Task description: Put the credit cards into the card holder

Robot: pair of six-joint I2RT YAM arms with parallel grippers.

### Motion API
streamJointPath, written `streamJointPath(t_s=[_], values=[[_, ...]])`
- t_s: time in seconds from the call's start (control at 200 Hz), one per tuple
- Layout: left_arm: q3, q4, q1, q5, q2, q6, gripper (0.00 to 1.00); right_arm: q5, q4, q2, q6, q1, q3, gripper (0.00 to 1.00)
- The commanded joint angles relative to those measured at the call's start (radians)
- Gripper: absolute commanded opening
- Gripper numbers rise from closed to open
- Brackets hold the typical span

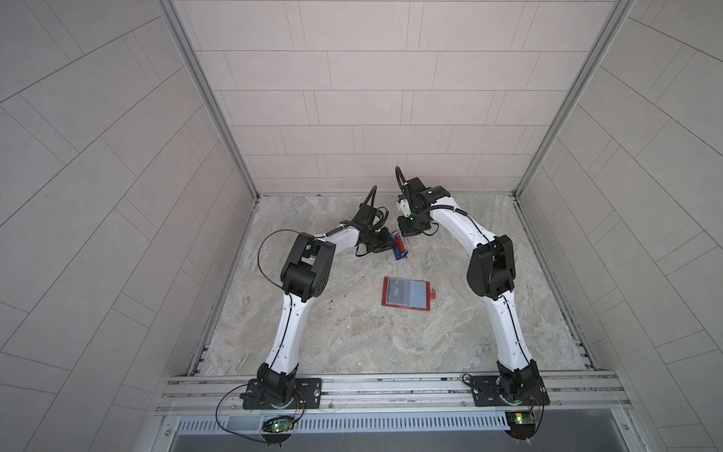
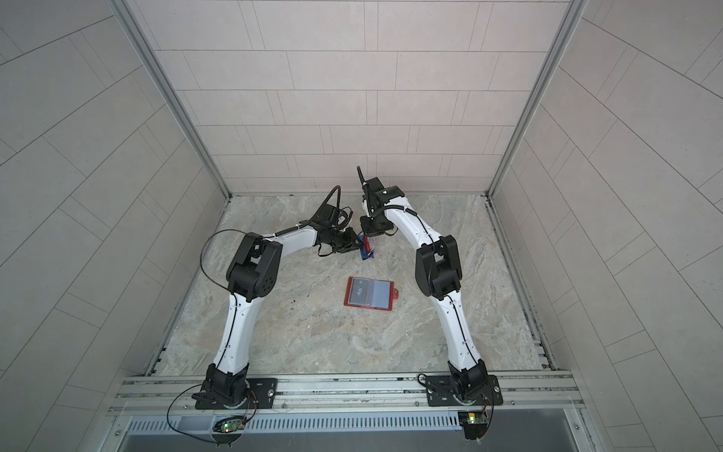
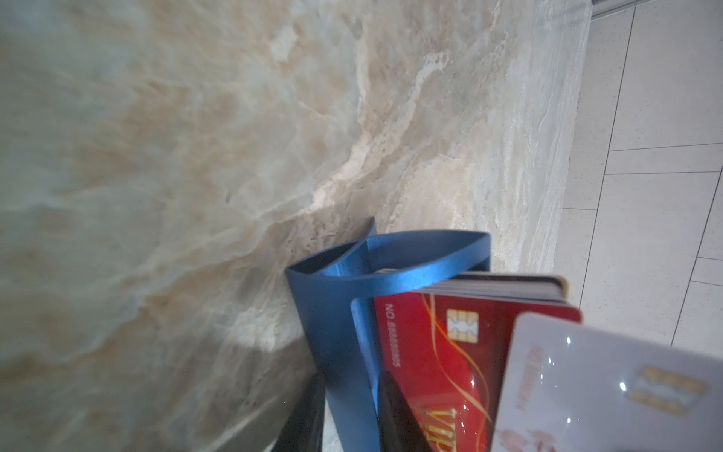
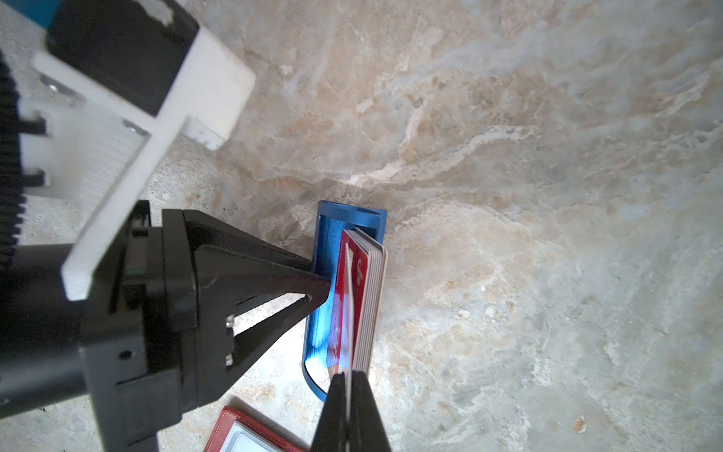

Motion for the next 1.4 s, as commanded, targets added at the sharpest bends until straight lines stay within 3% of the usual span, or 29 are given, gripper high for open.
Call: streamJointPath(t_s=[0.0,0.285,0.525,0.726,1.041,1.201,1.396], values=[[-0.050,-0.093,0.001,-0.038,0.030,0.005,0.27,-0.009,-0.038,-0.064,-0.016,-0.009,-0.018,0.00],[-0.034,-0.092,0.002,0.020,-0.030,0.006,0.33,-0.137,0.075,-0.248,0.002,-0.055,-0.204,0.00],[-0.049,-0.068,0.002,0.088,-0.103,0.015,0.45,-0.289,0.205,-0.469,0.024,-0.134,-0.533,0.00],[-0.134,-0.076,0.002,0.070,-0.233,0.075,0.52,-0.363,0.344,-0.665,0.088,-0.149,-0.834,0.00],[-0.460,-0.087,0.000,-0.041,-0.497,0.149,0.52,-0.436,0.705,-0.886,0.338,-0.124,-1.301,0.00],[-0.678,0.036,-0.017,-0.087,-0.634,0.098,0.52,-0.431,0.782,-0.903,0.365,-0.095,-1.417,0.00],[-0.811,0.135,-0.075,-0.071,-0.680,0.077,0.52,-0.483,0.916,-0.872,0.417,-0.075,-1.513,0.00]])
